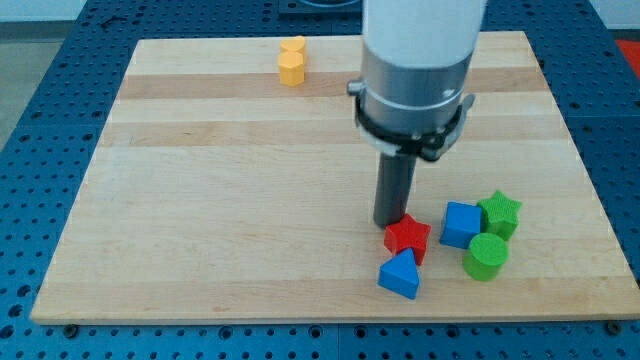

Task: Move the yellow heart along with the yellow hexagon towards the center of the board

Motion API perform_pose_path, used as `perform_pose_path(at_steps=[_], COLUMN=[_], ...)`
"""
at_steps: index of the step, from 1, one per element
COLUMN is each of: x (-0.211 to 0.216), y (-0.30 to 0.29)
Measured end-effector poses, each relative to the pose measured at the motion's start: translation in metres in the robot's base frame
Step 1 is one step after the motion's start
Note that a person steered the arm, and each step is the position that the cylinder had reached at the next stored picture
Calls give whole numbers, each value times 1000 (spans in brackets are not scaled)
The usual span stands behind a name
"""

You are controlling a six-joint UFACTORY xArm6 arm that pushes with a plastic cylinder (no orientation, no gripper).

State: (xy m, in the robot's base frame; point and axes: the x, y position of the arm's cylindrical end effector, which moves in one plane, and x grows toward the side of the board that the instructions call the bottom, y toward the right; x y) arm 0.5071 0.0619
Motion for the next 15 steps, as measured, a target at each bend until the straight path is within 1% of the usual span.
perform_pose_path(at_steps=[3,4,6,7,8,9,10,11,12,13,14,15], x=[-242,-312,-315,-314,-314,-309,-280,-269,-310,-307,-296,-250], y=[-3,-3,-7,-21,-70,-102,-117,-130,-157,-157,-164,-153])
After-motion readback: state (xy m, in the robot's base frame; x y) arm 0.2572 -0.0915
